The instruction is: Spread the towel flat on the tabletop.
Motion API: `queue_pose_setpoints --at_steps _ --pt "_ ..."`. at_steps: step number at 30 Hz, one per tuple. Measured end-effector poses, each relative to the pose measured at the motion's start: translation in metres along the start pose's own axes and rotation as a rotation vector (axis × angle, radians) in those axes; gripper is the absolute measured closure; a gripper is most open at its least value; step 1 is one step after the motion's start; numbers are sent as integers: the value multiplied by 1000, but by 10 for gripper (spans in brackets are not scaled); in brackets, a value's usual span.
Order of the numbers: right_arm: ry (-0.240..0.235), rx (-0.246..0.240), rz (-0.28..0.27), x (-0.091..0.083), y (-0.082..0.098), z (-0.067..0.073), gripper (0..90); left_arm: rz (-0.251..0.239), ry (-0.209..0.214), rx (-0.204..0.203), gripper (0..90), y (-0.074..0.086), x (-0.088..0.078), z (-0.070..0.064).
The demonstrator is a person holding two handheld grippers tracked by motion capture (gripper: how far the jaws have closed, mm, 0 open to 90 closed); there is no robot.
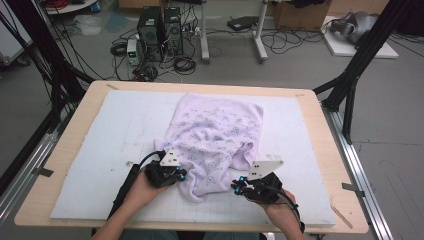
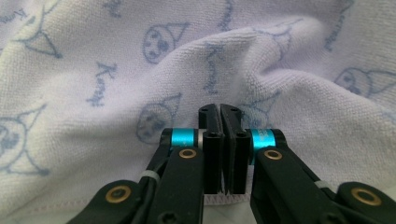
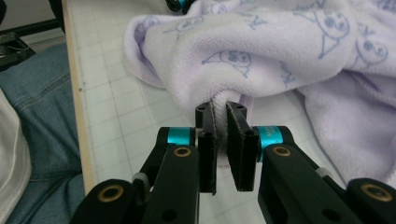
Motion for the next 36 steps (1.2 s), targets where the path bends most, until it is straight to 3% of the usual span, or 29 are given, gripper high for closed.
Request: queue_pose_setpoints --at_steps 5,7,10,12,15,18,22,25,30,34,36 --pt "-13 -16 -21 5 -10 5 832 -44 -12 -56 871 0 -18 14" --pt "-22 -22 -16 12 -14 5 832 -77 5 -85 788 -2 -26 14" --pt "-38 -7 -15 25 -16 3 831 -86 74 -98 582 -4 -31 3" --pt "-45 2 -17 35 -17 1 823 -48 135 -94 460 -1 -25 -11" --pt "-51 18 -20 44 -16 -1 775 -18 147 -53 433 0 -12 -28" --pt "-47 26 -36 39 -15 -3 693 -7 141 -25 474 -1 -3 -35" --pt "-30 48 -39 28 -9 -8 656 -24 152 14 742 -4 -3 -41" --pt "-48 54 -18 32 -3 -7 646 -20 147 24 808 -4 -7 -38" --pt "-92 5 41 49 4 6 819 -85 131 -41 816 -5 -35 -20" --pt "-129 -9 19 43 -2 17 838 -155 105 -73 816 -8 -68 -4" --pt "-148 -22 -18 32 -11 27 840 -176 82 -71 817 -10 -81 1"
Point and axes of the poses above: each handheld gripper's, and its own axes: x roughly forward along the jaws, y roughly out of its underside, z roughly to its left, the point moved 9 cm from there along x, roughly forward along the jaws, and after that the axes turned 3 degrees about -y, right-handed, at the moved point
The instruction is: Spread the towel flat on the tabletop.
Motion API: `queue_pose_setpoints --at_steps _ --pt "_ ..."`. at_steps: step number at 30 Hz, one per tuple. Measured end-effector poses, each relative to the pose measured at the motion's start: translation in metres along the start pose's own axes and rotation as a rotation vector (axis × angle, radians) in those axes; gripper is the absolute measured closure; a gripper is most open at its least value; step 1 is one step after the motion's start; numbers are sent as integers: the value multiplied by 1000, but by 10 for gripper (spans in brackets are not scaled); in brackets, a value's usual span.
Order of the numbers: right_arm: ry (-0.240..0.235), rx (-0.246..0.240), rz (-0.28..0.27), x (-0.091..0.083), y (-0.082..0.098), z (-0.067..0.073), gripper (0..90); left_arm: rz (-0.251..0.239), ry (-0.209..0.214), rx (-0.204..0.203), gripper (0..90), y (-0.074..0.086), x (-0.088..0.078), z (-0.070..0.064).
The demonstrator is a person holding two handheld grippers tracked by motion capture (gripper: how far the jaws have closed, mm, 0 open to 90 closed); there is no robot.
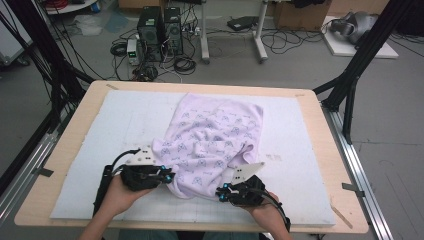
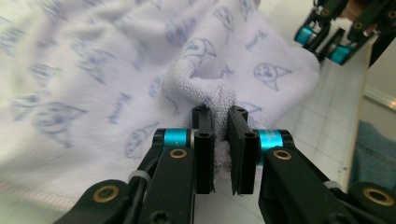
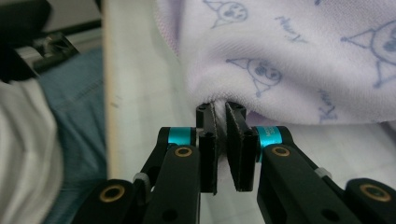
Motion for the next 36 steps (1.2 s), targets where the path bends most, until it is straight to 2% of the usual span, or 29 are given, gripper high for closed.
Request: queue_pose_setpoints --at_steps 3,5,6,8,10,11,13,14,16,19,21,23,26,27,30,32,33,34,36 --pt "-13 -19 -59 -11 -16 10 838 -10 -37 5 818 -2 -9 9" --pt "-21 -37 -62 -11 -23 11 809 8 -65 4 819 1 -5 18" --pt "-5 -40 -59 -10 -25 9 786 32 -100 8 819 4 -1 25" --pt "21 -27 -58 -10 -27 -1 737 63 -147 -18 818 10 7 43" --pt "78 -20 -42 -10 -27 -15 719 100 -223 -36 817 16 16 64" --pt "106 -13 -32 -10 -26 -24 711 117 -246 -60 816 19 20 74" --pt "160 18 -28 -11 -25 -40 704 149 -269 -99 811 23 28 89" --pt "181 27 -24 -12 -24 -48 703 148 -268 -116 795 24 28 92" --pt "210 55 -33 -15 -23 -56 693 118 -235 -122 721 20 25 89" --pt "233 60 -31 -15 -22 -63 664 82 -184 -84 585 15 17 72" --pt "255 49 -10 -13 -20 -68 662 78 -162 -75 530 15 16 64" --pt "277 68 13 -13 -16 -73 656 91 -159 -64 520 19 16 61" --pt "231 77 -31 -10 -19 -63 653 116 -150 -67 539 27 21 60" --pt "210 61 -38 -6 -21 -57 654 126 -159 -55 594 30 22 61" --pt "148 17 -16 10 -22 -37 654 139 -226 -26 757 33 21 66" --pt "114 -26 13 22 -21 -26 660 123 -266 -28 784 32 15 70" --pt "112 -43 32 27 -19 -23 668 113 -270 -35 785 31 12 71" --pt "102 -55 44 32 -18 -21 672 95 -254 -48 770 29 9 70" --pt "82 -47 50 38 -17 -21 678 60 -245 -52 646 24 2 68"
Point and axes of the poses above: each handheld gripper's, and its own axes: x roughly forward along the jaws, y roughly out of its underside, z roughly to its left, the point moved 9 cm from there along x, roughly forward along the jaws, and after that the axes turned 3 degrees about -y, right-handed, at the moved point
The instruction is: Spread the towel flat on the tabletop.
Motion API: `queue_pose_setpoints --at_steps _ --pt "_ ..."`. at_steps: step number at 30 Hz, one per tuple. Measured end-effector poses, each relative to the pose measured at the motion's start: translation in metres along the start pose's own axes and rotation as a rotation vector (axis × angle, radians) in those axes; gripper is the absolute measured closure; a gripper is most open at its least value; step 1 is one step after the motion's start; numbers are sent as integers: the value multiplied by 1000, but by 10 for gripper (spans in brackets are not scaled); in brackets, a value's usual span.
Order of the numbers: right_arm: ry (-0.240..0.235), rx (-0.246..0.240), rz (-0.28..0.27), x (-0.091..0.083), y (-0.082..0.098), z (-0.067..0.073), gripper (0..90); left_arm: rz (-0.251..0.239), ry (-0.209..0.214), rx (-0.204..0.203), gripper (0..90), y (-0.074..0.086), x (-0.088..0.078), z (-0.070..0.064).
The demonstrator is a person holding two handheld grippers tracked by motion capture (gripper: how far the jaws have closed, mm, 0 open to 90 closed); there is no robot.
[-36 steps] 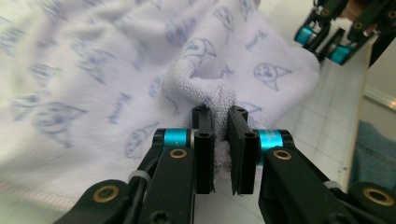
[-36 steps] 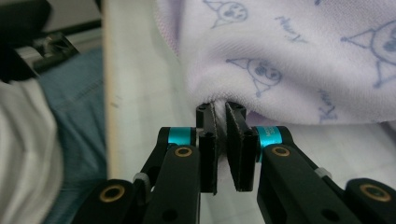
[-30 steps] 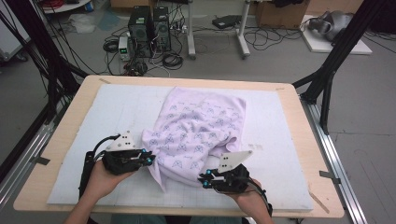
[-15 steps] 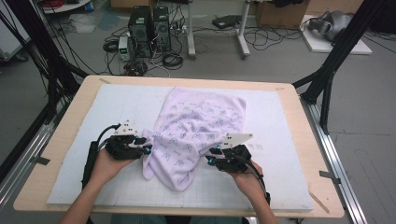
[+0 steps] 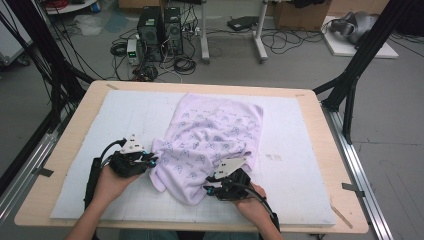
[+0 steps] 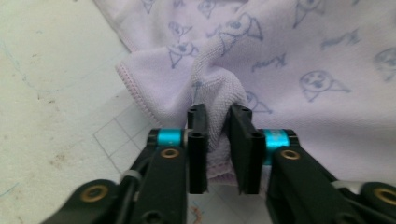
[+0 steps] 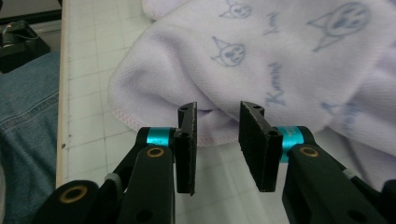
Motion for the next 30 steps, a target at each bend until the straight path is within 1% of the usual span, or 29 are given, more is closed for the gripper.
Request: queue_pose_setpoints --at_steps 1,2,3,4,5,6,7,9,10,12,13,14,15,17,19,20,22,23,25,27,28,29,30 --pt "-7 3 1 3 0 0 679 -18 22 -8 597 -3 -3 -2" --pt "-9 4 5 5 0 -1 679 -34 43 -17 575 -5 -5 -5" --pt "-12 2 7 8 0 -1 679 -29 59 -17 556 -5 -6 -8" --pt "-15 3 10 11 -1 -2 682 -12 65 -4 545 -3 -3 -11" --pt "-13 4 18 13 0 -2 694 18 70 10 549 1 0 -13" --pt "-9 1 39 16 2 -3 709 44 74 18 568 6 5 -14" --pt "-7 5 48 19 4 -3 726 69 77 29 621 11 10 -16" --pt "-17 18 24 20 4 -3 816 104 70 42 735 21 19 -17" --pt "-25 27 22 19 5 -3 859 104 68 42 789 24 22 -17" --pt "-44 39 21 18 6 -2 876 92 62 42 833 22 19 -17" --pt "-52 33 26 17 6 -2 879 86 60 40 840 20 17 -16" --pt "-56 35 31 14 7 -2 881 77 63 33 843 19 14 -16" --pt "-53 27 24 11 7 -2 882 66 62 30 843 18 11 -17" --pt "-62 24 -6 0 5 2 882 53 63 29 843 16 5 -17" --pt "-63 18 -21 -13 4 7 882 28 74 18 843 13 -2 -20" --pt "-66 24 -37 -20 3 11 882 18 76 18 843 12 -5 -22" --pt "-77 24 -54 -32 3 21 882 9 79 29 842 10 -12 -26" --pt "-79 13 -54 -38 4 25 882 5 84 37 843 10 -15 -29" --pt "-99 14 -60 -48 7 38 882 2 93 47 843 11 -21 -35" --pt "-113 -1 -51 -57 9 53 881 -4 99 52 843 12 -27 -39" --pt "-120 -15 -56 -62 9 59 879 -6 102 51 842 12 -29 -40" --pt "-126 -18 -65 -66 8 65 872 -4 102 54 839 13 -31 -39" --pt "-123 -17 -77 -70 7 68 861 -8 100 52 824 13 -32 -38"
Point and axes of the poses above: each handheld gripper's, and its own axes: x roughly forward along the jaws, y roughly out of its underside, z roughly to its left, the point moved 9 cm from there along x, roughly forward along the jaws, and after that the axes turned 3 degrees about -y, right-handed, at the moved point
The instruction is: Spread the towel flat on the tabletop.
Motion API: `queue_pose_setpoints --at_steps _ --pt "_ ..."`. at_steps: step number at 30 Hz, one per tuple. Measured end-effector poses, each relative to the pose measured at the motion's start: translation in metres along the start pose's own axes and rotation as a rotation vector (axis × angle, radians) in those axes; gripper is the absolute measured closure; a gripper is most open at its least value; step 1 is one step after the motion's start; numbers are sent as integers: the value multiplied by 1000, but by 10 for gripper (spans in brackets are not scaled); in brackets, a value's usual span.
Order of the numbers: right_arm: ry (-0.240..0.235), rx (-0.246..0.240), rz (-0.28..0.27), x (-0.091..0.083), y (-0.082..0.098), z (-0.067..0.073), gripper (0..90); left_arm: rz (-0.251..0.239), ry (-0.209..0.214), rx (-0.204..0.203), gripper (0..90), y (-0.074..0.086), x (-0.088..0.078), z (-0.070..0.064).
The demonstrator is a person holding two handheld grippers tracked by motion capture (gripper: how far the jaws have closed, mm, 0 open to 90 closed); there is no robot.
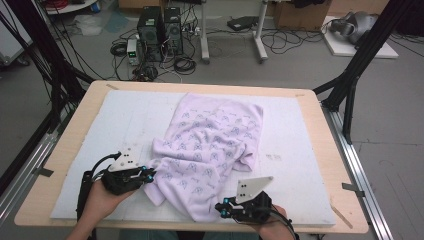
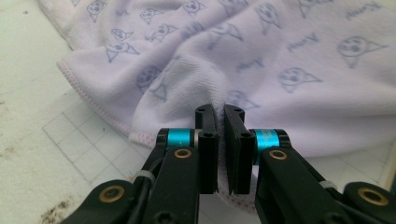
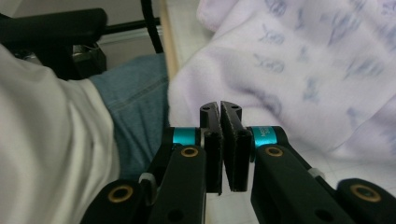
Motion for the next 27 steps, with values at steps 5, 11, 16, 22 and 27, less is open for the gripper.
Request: queue_pose_setpoints --at_steps 5,11,16,22,27 --pt "94 2 10 -3 -1 -25 758 -30 20 -27 562 -7 -3 3" --pt "157 33 83 31 16 -62 603 72 36 0 537 8 29 1" --pt "103 75 67 51 24 -70 734 177 38 75 713 22 50 -3" --pt "79 72 53 32 26 -62 852 125 51 60 844 17 36 -10" --pt "87 55 22 0 19 -41 852 59 107 26 852 8 17 -22"
Point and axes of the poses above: each handheld gripper's, and its own axes: x roughly forward along the jaws, y roughly out of its underside, z roughly to its left, the point moved 9 cm from there along x, roughly forward along the jaws, and after that the axes turned 3 degrees about -y, right-handed, at the moved point
